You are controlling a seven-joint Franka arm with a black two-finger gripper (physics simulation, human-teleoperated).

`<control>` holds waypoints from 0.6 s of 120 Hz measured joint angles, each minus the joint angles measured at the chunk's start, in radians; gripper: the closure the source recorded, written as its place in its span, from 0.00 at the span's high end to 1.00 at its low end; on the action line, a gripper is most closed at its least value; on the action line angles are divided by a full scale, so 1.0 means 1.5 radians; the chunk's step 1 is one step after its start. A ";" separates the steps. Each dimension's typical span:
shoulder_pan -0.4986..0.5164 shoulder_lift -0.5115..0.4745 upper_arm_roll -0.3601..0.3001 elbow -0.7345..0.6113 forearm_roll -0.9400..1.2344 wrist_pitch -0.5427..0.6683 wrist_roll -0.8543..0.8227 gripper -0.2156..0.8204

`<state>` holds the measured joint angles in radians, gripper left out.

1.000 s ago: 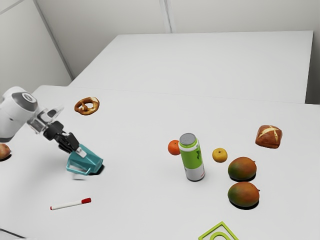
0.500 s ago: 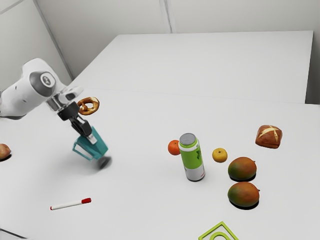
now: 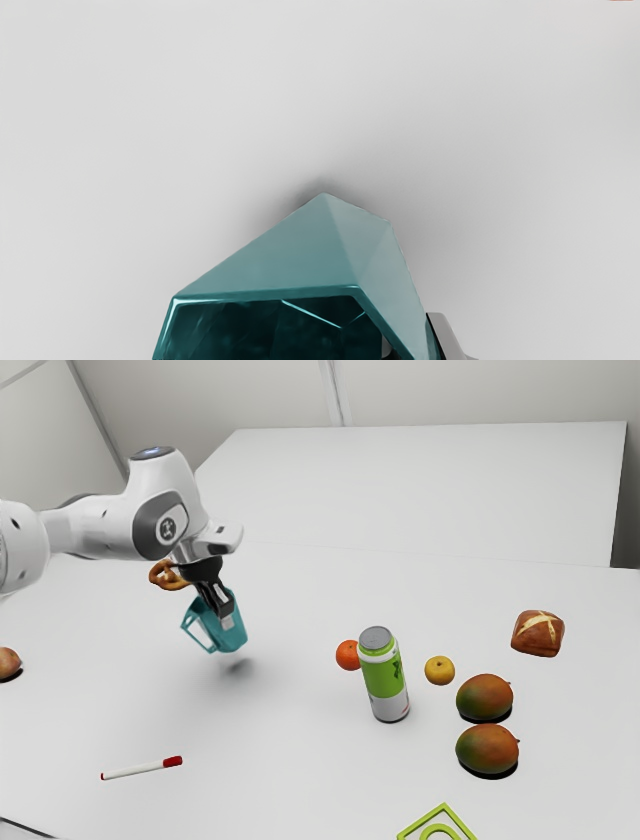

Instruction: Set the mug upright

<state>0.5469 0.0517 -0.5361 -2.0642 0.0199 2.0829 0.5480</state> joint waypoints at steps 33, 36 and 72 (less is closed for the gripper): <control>0.015 -0.001 -0.007 -0.048 0.042 0.081 -0.100 0.04; 0.017 0.000 -0.007 -0.052 0.043 0.086 -0.108 0.04; 0.004 0.011 -0.007 -0.070 0.066 0.117 -0.188 0.04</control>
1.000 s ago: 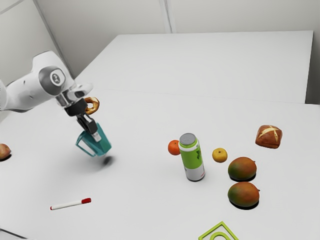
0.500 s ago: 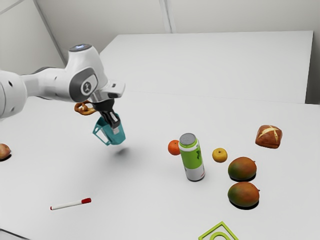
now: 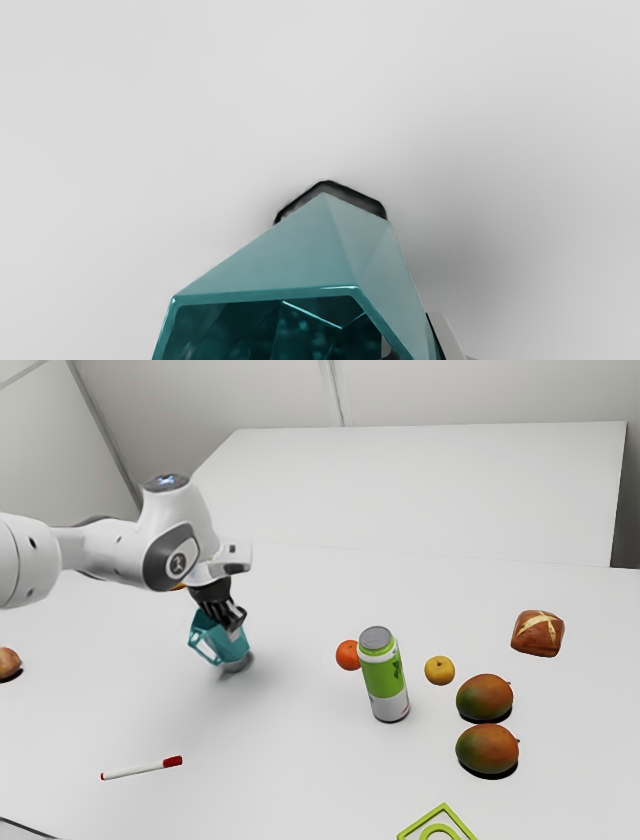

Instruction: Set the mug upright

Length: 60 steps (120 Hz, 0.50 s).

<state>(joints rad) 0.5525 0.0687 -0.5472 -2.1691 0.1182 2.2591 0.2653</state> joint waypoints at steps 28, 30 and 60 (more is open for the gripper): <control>-0.005 -0.008 -0.001 -0.026 0.002 -0.004 -0.047 0.04; -0.006 -0.008 -0.001 -0.027 0.002 -0.005 -0.050 0.04; -0.004 0.000 -0.001 -0.027 -0.001 -0.012 -0.086 0.14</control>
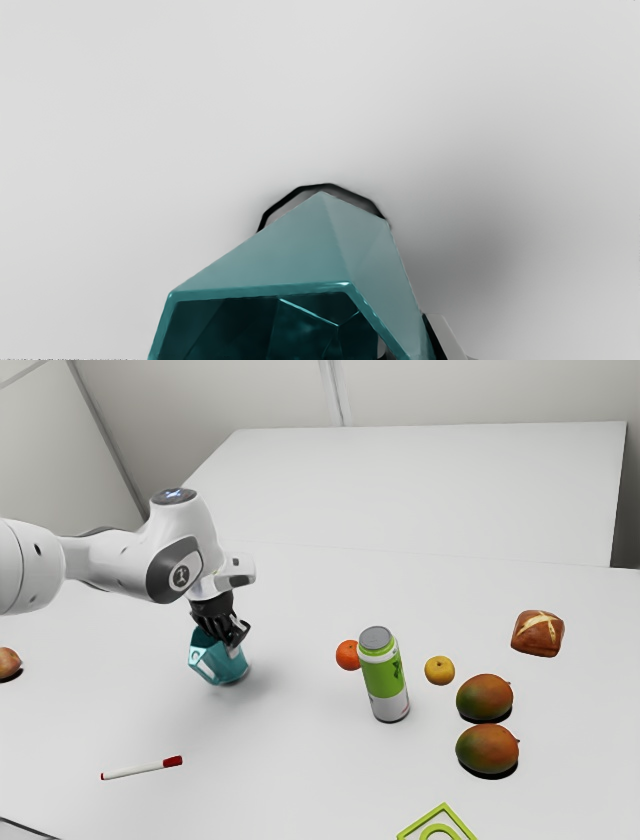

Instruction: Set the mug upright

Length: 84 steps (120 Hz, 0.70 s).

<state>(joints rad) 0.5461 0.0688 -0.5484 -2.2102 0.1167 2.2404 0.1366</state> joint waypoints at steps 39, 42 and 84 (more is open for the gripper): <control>-0.001 -0.010 -0.003 0.005 -0.005 -0.013 -0.023 0.44; -0.001 -0.014 -0.004 0.007 -0.005 -0.017 -0.024 0.46; 0.000 -0.037 -0.031 0.201 -0.018 -0.154 -0.038 0.70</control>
<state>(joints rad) 0.5463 0.0126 -0.5949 -1.9085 0.0898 2.0090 0.0794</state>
